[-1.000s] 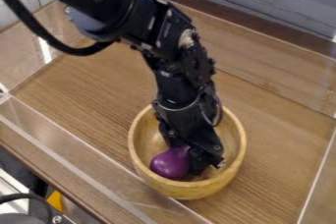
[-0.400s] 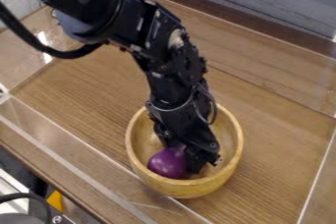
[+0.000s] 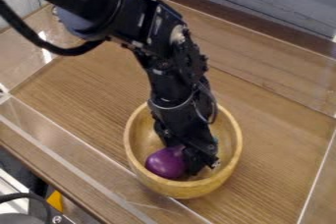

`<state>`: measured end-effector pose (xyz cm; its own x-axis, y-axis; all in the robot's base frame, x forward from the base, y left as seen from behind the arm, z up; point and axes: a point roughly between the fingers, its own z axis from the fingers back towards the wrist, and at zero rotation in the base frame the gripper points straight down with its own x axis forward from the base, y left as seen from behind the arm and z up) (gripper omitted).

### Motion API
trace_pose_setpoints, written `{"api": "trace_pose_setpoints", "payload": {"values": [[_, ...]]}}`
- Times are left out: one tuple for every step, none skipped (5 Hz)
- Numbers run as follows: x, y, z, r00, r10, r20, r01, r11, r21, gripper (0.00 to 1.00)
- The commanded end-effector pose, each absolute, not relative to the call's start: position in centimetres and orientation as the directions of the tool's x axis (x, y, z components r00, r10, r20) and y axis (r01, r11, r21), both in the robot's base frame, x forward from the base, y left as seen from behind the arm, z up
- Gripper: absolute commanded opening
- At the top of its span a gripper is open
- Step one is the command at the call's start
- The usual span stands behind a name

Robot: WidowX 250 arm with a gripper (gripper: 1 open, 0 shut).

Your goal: Remove the purple eggplant from inside the brown bowl and put it on the table

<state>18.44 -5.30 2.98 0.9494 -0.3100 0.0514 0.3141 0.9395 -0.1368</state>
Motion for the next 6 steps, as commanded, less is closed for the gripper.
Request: {"api": "trace_pose_setpoints", "payload": {"values": [[18.0, -6.7, 3.7, 0.954, -0.297, 0.038, 0.300, 0.943, -0.143, 0.00], [18.2, -6.6, 5.2, 0.948, -0.317, 0.038, 0.319, 0.937, -0.144, 0.00], [18.3, -6.4, 6.6, 0.940, -0.338, 0.036, 0.340, 0.930, -0.143, 0.00], [18.5, -6.2, 7.7, 0.926, -0.376, 0.035, 0.377, 0.915, -0.143, 0.00], [18.6, -6.0, 8.5, 0.909, -0.415, 0.034, 0.415, 0.898, -0.144, 0.00], [18.7, -6.6, 9.4, 0.918, -0.396, 0.032, 0.396, 0.907, -0.145, 0.00]]}}
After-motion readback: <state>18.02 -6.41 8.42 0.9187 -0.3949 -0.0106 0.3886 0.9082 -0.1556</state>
